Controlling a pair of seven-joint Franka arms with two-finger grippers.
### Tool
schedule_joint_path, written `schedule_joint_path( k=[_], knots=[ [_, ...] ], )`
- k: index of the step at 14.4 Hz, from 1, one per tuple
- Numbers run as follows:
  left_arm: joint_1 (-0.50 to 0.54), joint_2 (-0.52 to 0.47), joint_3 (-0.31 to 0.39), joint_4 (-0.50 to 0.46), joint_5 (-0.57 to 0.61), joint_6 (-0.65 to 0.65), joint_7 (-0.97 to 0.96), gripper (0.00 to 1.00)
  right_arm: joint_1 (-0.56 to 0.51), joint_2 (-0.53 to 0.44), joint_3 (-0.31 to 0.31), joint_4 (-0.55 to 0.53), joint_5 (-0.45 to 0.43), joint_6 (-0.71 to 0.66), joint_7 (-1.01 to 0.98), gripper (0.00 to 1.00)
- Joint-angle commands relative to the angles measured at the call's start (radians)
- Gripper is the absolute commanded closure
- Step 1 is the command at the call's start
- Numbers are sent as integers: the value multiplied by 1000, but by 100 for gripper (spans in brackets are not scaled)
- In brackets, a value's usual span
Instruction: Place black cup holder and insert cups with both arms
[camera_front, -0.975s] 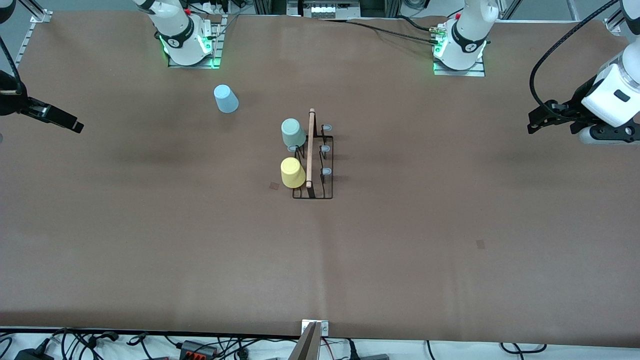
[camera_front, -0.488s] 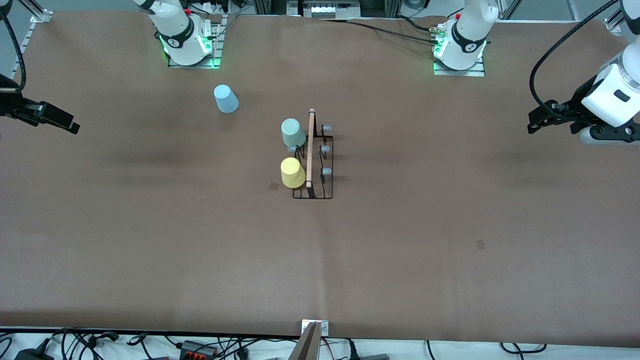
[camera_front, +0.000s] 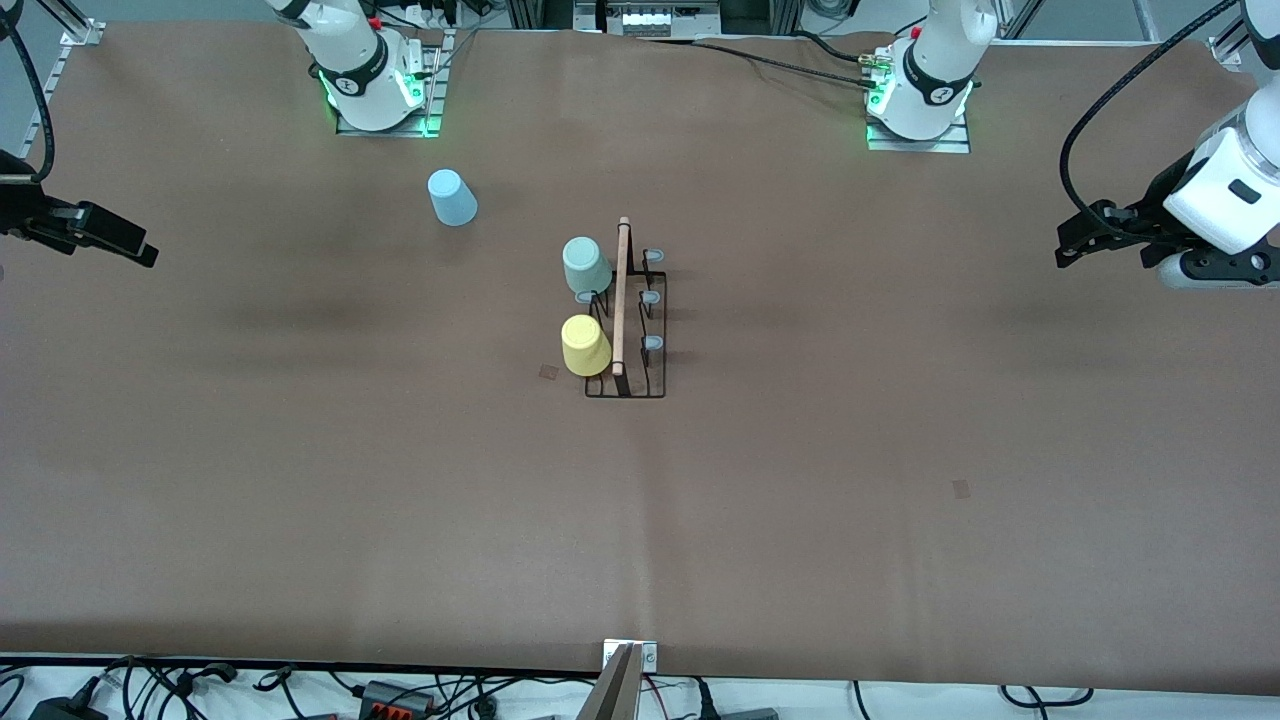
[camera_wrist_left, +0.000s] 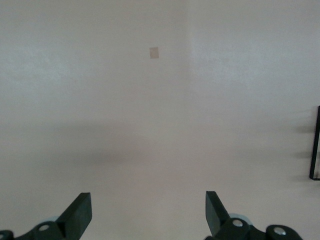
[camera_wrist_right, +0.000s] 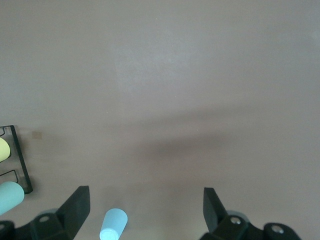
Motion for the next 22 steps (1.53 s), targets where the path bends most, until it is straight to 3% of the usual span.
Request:
schedule_joint_path(
  k=[1,22],
  knots=[
    [8,2,1,18,-20,-33,24,0,3,18,-1,53,-4,-10,-25,0],
    [4,2,0,20,-20,-36,21,0,13,25,10,65,-11,-35,-25,0]
  ],
)
